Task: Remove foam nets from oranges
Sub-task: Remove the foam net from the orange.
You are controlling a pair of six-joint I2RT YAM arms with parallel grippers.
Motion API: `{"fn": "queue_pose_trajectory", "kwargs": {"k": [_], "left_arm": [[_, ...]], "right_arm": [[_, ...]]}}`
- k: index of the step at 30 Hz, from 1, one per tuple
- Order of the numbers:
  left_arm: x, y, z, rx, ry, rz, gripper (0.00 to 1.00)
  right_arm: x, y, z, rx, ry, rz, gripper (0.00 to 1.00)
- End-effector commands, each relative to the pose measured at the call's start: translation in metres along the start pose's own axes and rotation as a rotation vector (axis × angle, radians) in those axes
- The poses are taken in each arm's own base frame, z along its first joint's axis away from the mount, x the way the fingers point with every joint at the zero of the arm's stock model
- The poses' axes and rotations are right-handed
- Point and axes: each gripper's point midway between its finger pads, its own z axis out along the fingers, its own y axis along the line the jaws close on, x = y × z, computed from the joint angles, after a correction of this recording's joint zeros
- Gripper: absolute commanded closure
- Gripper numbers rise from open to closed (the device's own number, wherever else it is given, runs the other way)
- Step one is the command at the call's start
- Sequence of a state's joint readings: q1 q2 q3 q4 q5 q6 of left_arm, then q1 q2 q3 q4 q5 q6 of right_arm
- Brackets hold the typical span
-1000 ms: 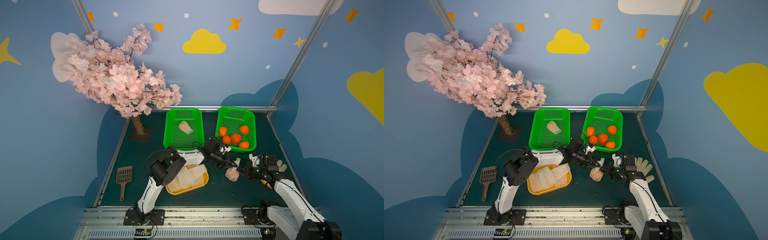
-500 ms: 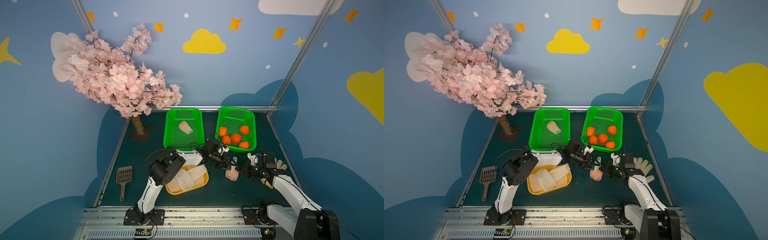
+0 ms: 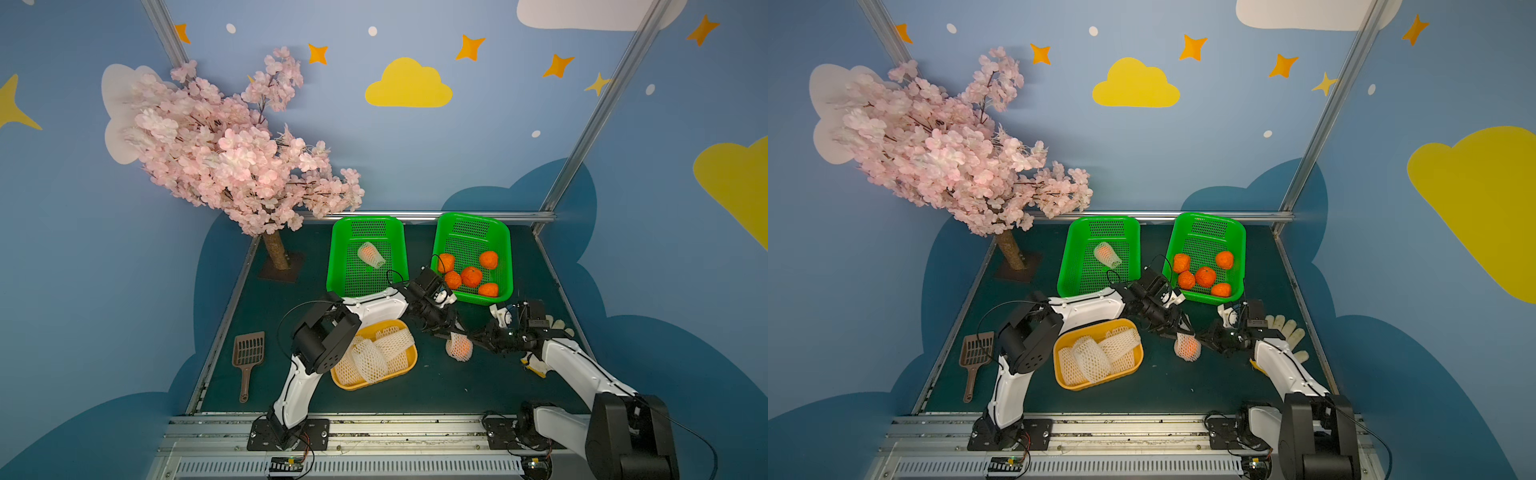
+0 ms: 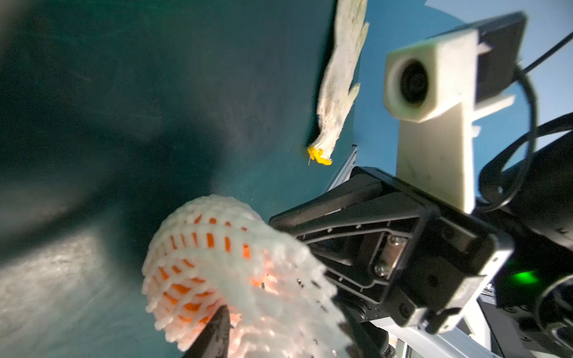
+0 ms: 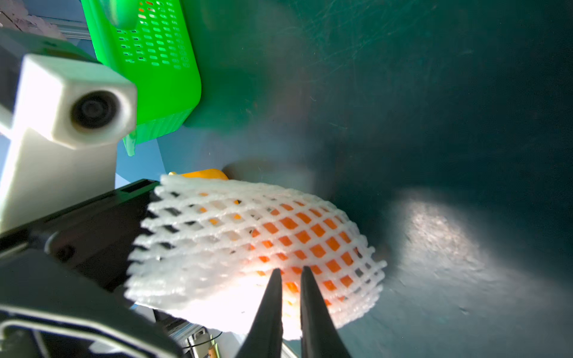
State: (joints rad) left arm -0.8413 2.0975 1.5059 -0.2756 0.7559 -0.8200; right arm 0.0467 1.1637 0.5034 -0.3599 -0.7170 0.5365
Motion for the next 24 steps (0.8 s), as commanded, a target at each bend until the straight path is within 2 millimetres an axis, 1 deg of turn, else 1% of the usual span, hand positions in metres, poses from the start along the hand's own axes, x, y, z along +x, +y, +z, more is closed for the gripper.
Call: {"fn": "queue_pose_trajectory", "kwargs": {"k": [1,5,7,9,11,13,18,21,24], "left_arm": [[0.015,0.031,0.007,-0.140,0.067,-0.017,0.55],[0.018,0.024,0.013,-0.137,0.091,0.009,0.73],[0.016,0.014,0.013,-0.094,0.089,0.013,0.77],[0.014,-0.004,0.013,-0.030,0.086,0.036,0.81],[0.013,-0.016,0.012,0.011,0.082,0.049,0.83],[0.012,-0.024,0.014,0.052,0.082,0.046,0.84],[0.008,-0.038,0.013,0.103,0.056,0.044,0.85],[0.003,-0.049,0.009,0.126,0.032,0.060,0.85],[-0.001,-0.052,0.001,0.133,0.004,0.059,0.85]], "right_arm": [[-0.002,0.009,-0.002,-0.023,0.017,-0.022,0.85],[-0.003,0.012,-0.004,-0.026,0.017,-0.022,0.84],[-0.002,0.013,-0.005,-0.024,0.028,-0.011,0.84],[0.001,0.016,-0.005,-0.035,0.051,0.004,0.84],[0.005,0.019,-0.004,-0.048,0.070,0.015,0.84],[0.008,0.021,-0.004,-0.053,0.087,0.035,0.84],[0.015,0.029,-0.006,-0.072,0.123,0.092,0.85],[0.017,0.035,-0.009,-0.082,0.145,0.106,0.85],[0.016,0.038,-0.016,-0.060,0.146,0.095,0.83]]}}
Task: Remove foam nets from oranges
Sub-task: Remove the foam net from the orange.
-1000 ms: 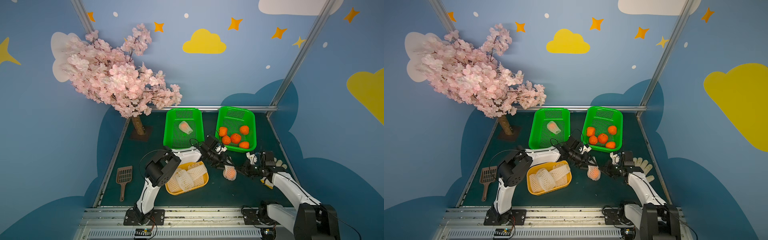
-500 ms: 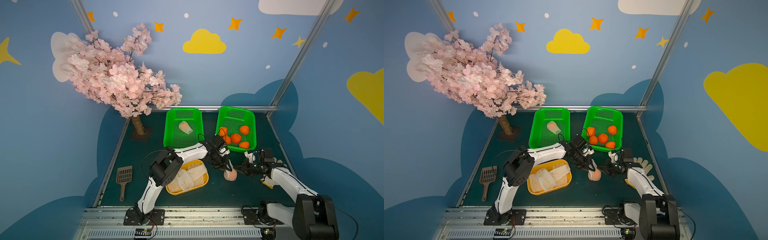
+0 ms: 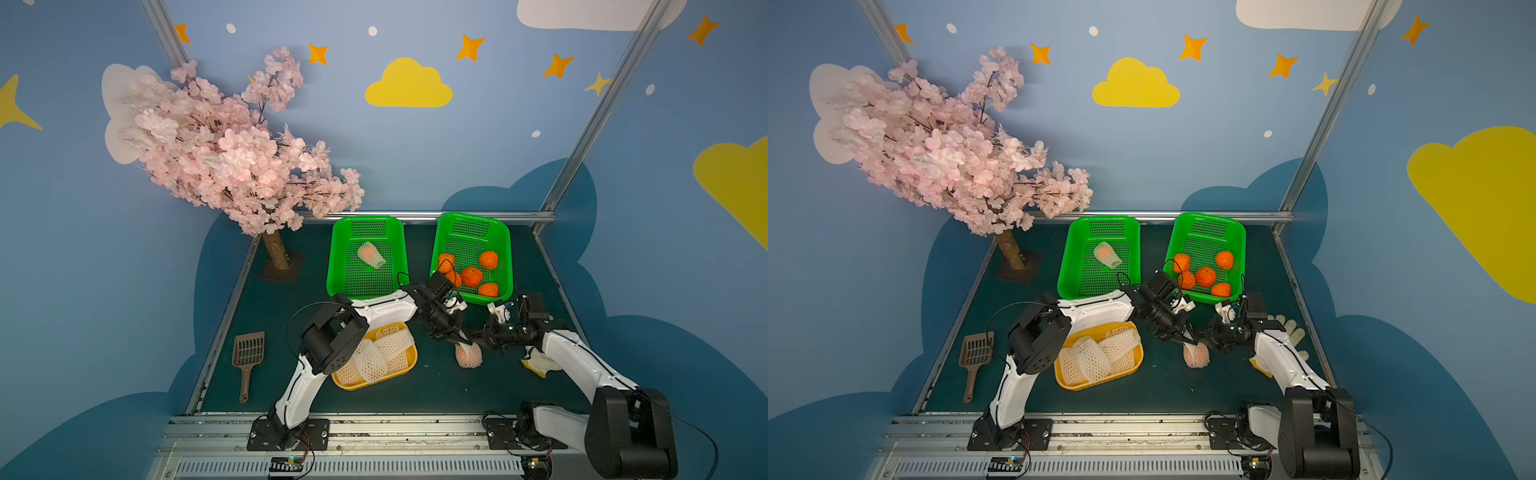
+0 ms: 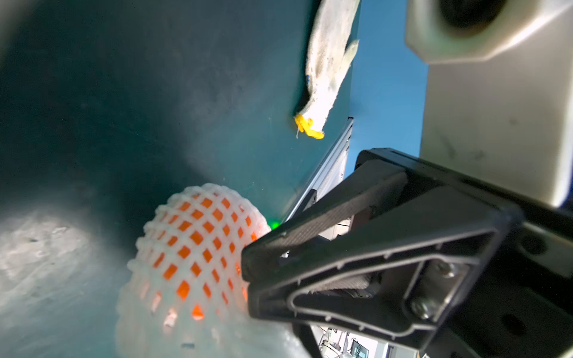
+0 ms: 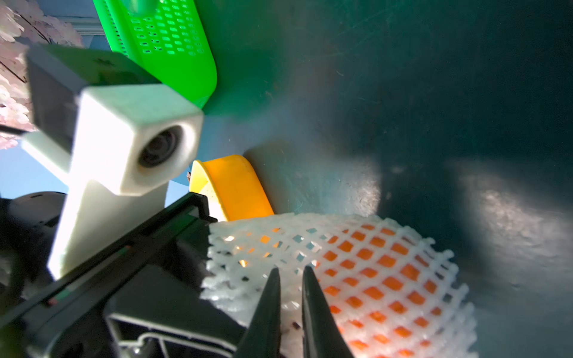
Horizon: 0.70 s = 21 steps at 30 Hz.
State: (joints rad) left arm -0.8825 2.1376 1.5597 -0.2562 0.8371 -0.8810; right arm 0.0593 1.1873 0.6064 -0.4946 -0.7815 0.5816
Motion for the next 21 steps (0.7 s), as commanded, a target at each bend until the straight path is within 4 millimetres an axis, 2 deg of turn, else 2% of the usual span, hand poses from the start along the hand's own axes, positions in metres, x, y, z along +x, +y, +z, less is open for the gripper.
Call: {"fn": "queue_pose_trajectory", "kwargs": {"k": [1,2,3,6,12,17,21], "left_arm": [[-0.014,-0.031,-0.019,0.076,-0.089,0.069,0.86],[-0.016,-0.029,-0.024,0.088,-0.106,0.052,0.86],[-0.017,-0.028,-0.028,0.101,-0.120,0.039,0.86],[-0.019,-0.020,-0.040,0.120,-0.142,-0.010,0.86],[-0.020,-0.016,-0.040,0.181,-0.093,-0.066,0.86],[-0.017,-0.006,-0.038,0.127,-0.044,-0.097,0.86],[-0.018,0.005,-0.039,0.116,-0.024,-0.142,0.86]], "right_arm": [[0.014,0.012,-0.009,-0.014,0.070,0.019,0.82],[0.017,0.009,-0.011,-0.001,0.075,0.025,0.82],[0.011,0.017,-0.017,0.000,0.058,0.000,0.80],[0.010,0.018,-0.027,0.047,0.045,-0.045,0.73],[0.017,0.022,-0.039,0.080,0.007,-0.186,0.45],[0.029,0.027,-0.036,0.089,-0.037,-0.343,0.38],[0.038,0.035,-0.029,0.146,-0.090,-0.568,0.34]]}}
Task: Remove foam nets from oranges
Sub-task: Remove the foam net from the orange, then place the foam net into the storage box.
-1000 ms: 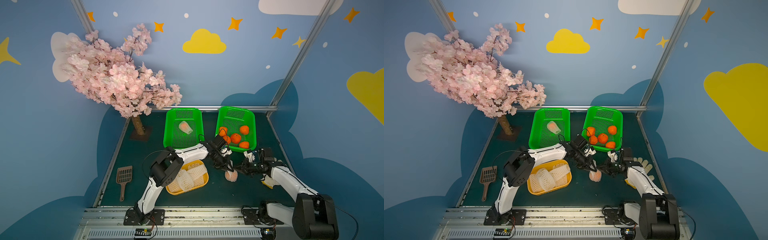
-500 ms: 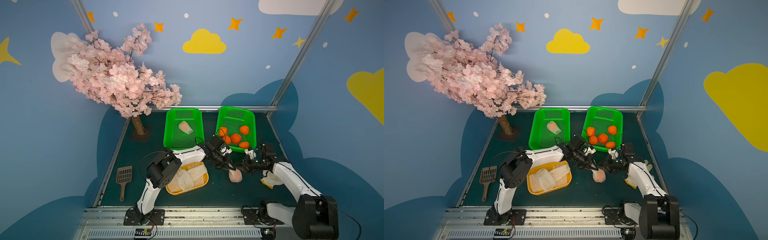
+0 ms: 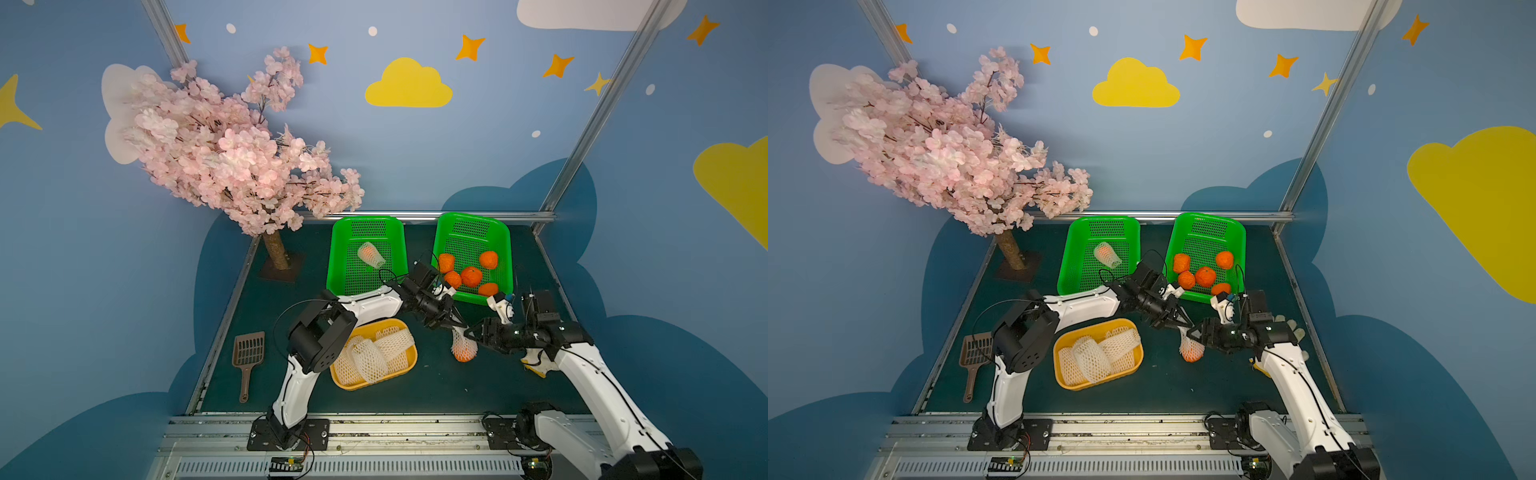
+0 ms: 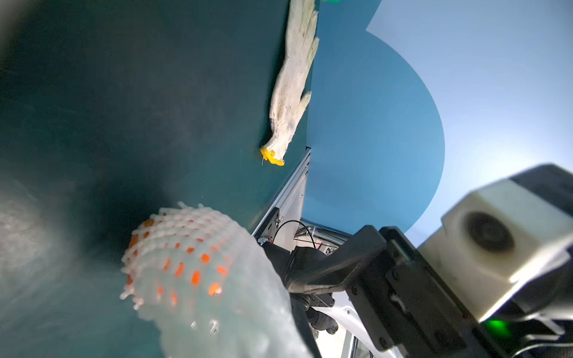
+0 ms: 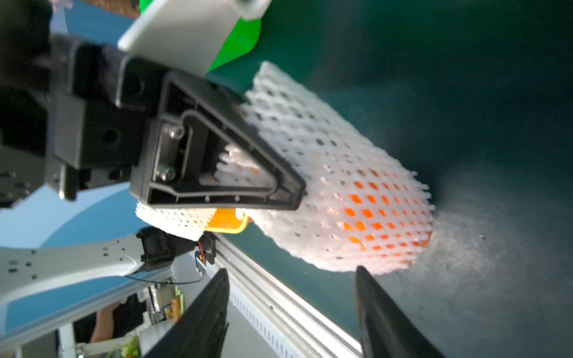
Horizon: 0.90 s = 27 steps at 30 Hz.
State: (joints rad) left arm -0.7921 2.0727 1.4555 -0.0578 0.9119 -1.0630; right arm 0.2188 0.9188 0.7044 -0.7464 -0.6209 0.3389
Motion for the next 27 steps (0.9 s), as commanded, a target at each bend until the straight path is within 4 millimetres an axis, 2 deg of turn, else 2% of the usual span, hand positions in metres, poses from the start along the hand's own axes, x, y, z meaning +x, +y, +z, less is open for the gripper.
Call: {"fn": "queue_pose_trajectory", "kwargs": {"k": [1,2,6,12,16,21,25,27], "left_arm": [[0.001,0.016,-0.001,-0.018,0.045,-0.058,0.86],[0.001,0.016,-0.002,-0.019,0.046,-0.058,0.86],[0.000,0.012,-0.004,-0.016,0.045,-0.046,0.86],[-0.015,-0.014,-0.029,0.008,-0.041,0.015,0.86],[-0.021,-0.042,-0.043,0.040,-0.082,0.077,0.86],[-0.021,-0.081,-0.060,0.077,-0.137,0.165,0.86],[-0.015,-0.112,-0.086,0.070,-0.201,0.248,0.86],[-0.010,-0.118,-0.104,0.016,-0.249,0.282,0.85]], "right_arm": [[-0.003,0.000,0.004,0.092,-0.071,-0.197,0.33],[0.003,-0.008,0.010,0.125,-0.064,-0.220,0.33],[0.003,-0.026,0.013,0.206,-0.101,-0.195,0.33],[0.003,-0.027,0.007,0.214,-0.138,-0.141,0.33],[0.006,-0.018,0.004,0.152,-0.164,-0.030,0.31],[0.021,-0.016,-0.004,0.136,-0.140,0.092,0.29],[0.035,-0.015,-0.010,0.141,-0.092,0.163,0.28],[0.041,-0.014,-0.009,0.132,-0.063,0.184,0.28]]}}
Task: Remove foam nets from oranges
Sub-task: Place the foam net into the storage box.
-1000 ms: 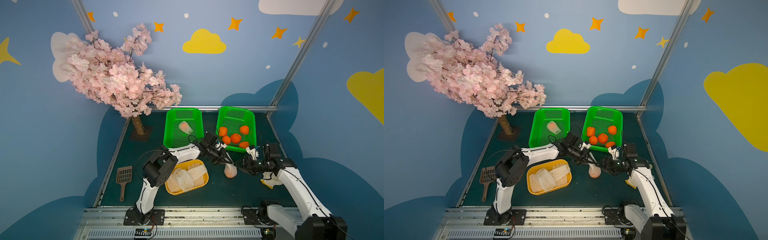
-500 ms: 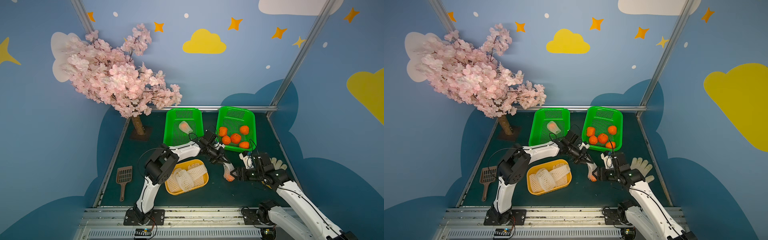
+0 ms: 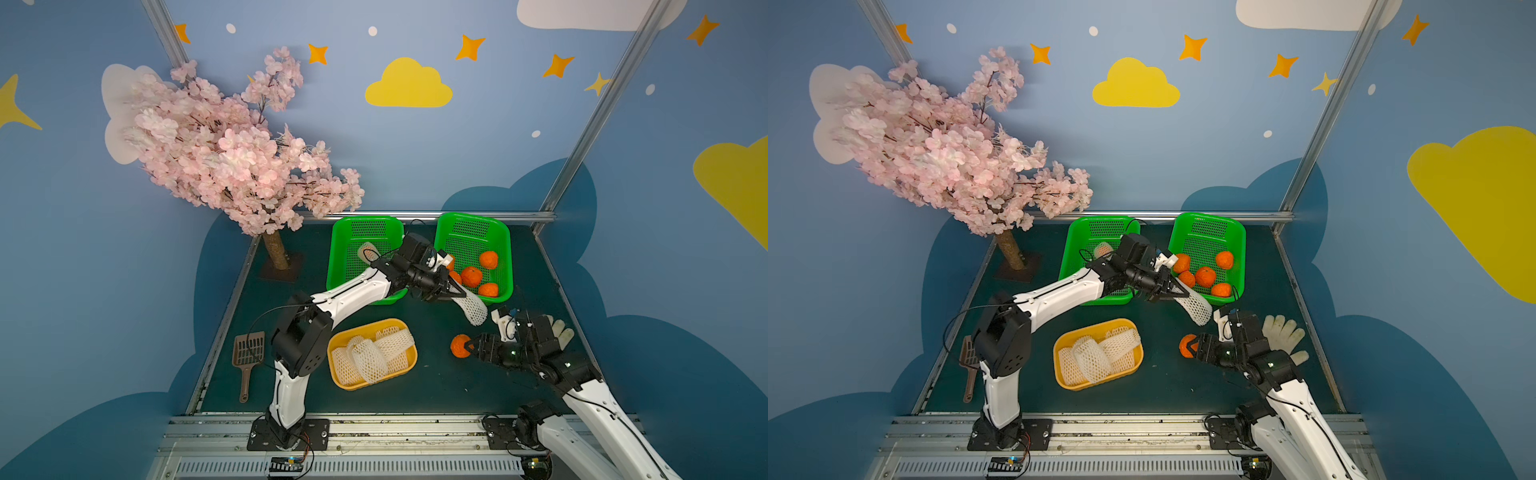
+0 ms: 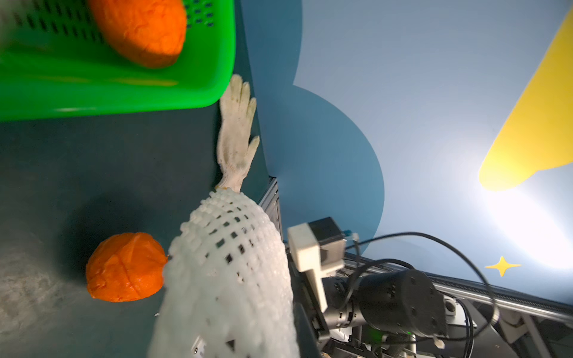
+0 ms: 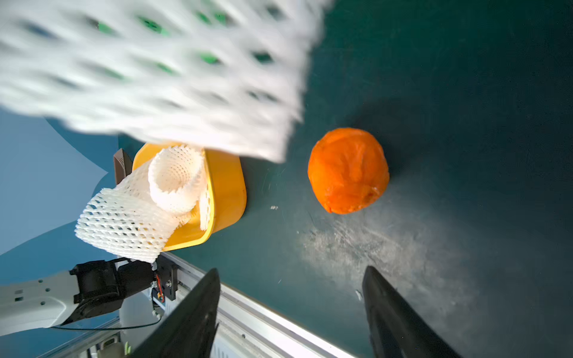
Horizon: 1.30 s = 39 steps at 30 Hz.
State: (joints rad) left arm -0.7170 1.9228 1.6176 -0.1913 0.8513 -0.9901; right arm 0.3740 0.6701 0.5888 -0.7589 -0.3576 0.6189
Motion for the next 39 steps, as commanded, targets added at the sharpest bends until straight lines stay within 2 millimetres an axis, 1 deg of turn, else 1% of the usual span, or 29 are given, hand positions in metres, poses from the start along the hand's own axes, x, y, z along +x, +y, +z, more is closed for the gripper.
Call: {"fn": "queue_pose_trajectory", "kwargs": {"k": [1,5,7,10,13,16,17,18,20,23,27,31,34,37,39], "left_arm": [[0.000,-0.027,-0.041,-0.076,-0.089,0.116,0.85],[0.009,-0.037,-0.088,-0.161,-0.183,0.175,0.85],[0.020,-0.044,-0.112,-0.169,-0.227,0.204,0.85],[0.041,-0.045,-0.138,-0.157,-0.271,0.215,0.84],[0.066,-0.036,-0.155,-0.134,-0.277,0.195,0.83],[0.090,-0.017,-0.167,-0.126,-0.268,0.141,0.83],[0.096,-0.009,-0.170,-0.133,-0.272,0.121,0.83],[0.101,0.002,-0.173,-0.147,-0.275,0.094,0.83],[0.109,0.019,-0.178,-0.174,-0.284,0.053,0.84],[0.118,0.043,-0.184,-0.210,-0.297,-0.004,0.84],[0.128,0.071,-0.182,-0.265,-0.273,-0.071,0.84],[0.138,0.092,-0.177,-0.302,-0.223,-0.123,0.84],[0.142,0.104,-0.172,-0.299,-0.199,-0.162,0.84],[0.144,0.122,-0.169,-0.330,-0.183,-0.205,0.84],[0.141,0.134,-0.167,-0.343,-0.187,-0.228,0.84]], "right_arm": [[0.015,0.000,-0.005,0.002,0.071,0.085,0.28],[0.018,-0.002,0.010,-0.004,0.128,0.106,0.27],[0.015,-0.001,0.019,-0.005,0.155,0.100,0.26],[0.009,-0.003,0.031,0.014,0.185,0.086,0.26],[0.006,-0.007,0.043,0.042,0.232,0.094,0.26],[0.006,-0.011,0.053,0.067,0.302,0.096,0.26],[0.012,-0.014,0.058,0.072,0.348,0.094,0.26],[0.004,-0.006,0.060,0.050,0.361,0.074,0.26],[0.004,-0.004,0.068,0.038,0.403,0.065,0.26],[-0.003,-0.004,0.077,0.039,0.396,0.054,0.25],[-0.009,-0.008,0.084,0.068,0.408,0.041,0.26],[-0.007,-0.014,0.090,0.085,0.432,0.045,0.26],[-0.007,-0.016,0.093,0.089,0.434,0.050,0.27],[-0.008,-0.016,0.096,0.084,0.440,0.053,0.27],[-0.009,-0.014,0.097,0.076,0.442,0.054,0.28]]}}
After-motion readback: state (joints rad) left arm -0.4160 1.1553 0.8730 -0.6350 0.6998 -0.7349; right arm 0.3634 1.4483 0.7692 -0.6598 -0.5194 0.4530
